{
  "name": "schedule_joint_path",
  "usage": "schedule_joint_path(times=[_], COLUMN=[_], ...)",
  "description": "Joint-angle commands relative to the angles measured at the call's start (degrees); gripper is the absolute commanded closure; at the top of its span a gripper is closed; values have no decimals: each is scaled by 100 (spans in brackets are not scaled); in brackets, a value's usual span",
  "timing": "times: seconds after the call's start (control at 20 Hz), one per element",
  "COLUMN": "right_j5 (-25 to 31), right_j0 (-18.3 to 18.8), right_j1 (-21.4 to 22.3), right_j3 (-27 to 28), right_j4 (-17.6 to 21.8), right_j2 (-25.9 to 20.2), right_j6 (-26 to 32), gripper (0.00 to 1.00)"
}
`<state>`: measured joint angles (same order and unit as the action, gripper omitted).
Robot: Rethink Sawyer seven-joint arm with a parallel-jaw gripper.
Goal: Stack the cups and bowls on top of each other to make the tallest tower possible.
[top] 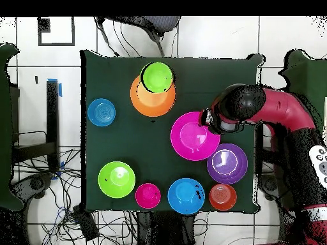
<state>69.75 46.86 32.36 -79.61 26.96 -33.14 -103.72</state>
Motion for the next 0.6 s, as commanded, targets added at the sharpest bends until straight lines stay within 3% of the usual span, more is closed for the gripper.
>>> schedule_joint_path(times=[0.05, 0.6], right_j5=[-212, -100], right_j0=[82, 320], right_j1=[-338, -406], right_j3=[-425, -652], right_j4=[457, 575], right_j2=[-388, -666], right_j6=[2118, 2489], gripper=[0, 0])
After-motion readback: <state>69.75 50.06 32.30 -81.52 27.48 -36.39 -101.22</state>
